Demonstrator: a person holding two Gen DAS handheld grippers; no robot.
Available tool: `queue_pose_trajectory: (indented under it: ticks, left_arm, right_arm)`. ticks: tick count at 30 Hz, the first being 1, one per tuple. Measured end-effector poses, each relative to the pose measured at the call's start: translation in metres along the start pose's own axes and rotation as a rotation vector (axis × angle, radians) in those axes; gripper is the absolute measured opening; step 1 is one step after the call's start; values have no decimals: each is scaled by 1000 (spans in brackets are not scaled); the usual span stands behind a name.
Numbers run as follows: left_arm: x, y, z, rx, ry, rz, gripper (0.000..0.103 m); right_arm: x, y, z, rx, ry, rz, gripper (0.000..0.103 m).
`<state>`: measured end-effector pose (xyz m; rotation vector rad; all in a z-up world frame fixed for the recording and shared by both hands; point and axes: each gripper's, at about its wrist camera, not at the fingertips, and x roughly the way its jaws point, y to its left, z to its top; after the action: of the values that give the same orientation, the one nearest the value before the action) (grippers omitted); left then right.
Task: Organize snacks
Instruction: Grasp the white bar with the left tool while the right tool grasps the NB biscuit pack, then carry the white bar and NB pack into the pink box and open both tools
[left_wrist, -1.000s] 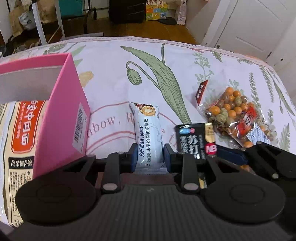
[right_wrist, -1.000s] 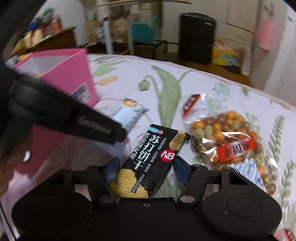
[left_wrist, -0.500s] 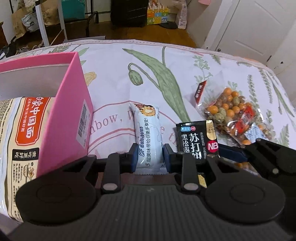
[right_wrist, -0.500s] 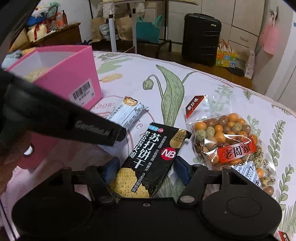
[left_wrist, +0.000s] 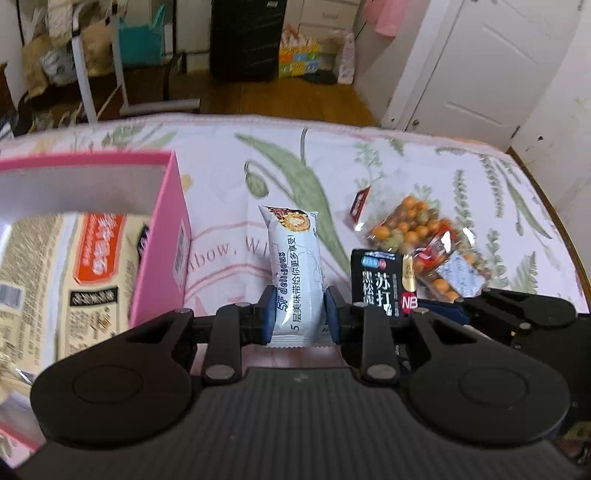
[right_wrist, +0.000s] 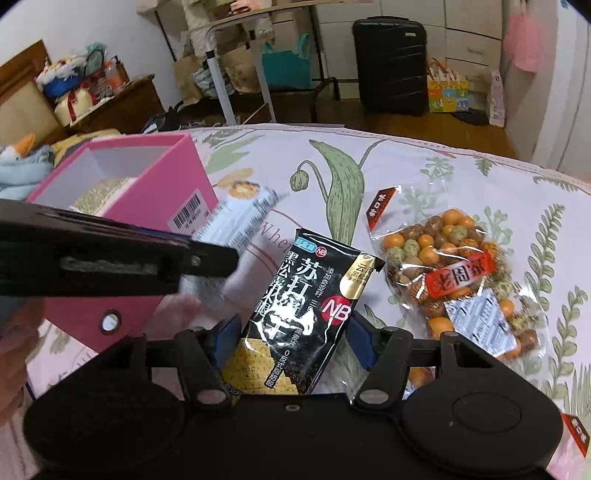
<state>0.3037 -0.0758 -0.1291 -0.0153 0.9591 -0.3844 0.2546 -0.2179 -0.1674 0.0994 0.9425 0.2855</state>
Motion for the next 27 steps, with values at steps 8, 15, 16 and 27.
queue_pose_trajectory:
  ticks: [8,15,16,27]
  left_arm:
    - [-36,4,-11,-12,-30,-39,27]
    - [-61,11,-40,-31,-3,-72,27]
    - [-64,12,-44,-33,6,-74,27]
    - [-121,22,-92,-17,-10,-87,27]
  right_arm:
    - [-21,-1,1,27,-8,28,67]
    - [-39,6,-14,22,49,46,67]
    - [-43,8,-16,14,51,50,67]
    - [-99,42,-40,-42,2,160,67]
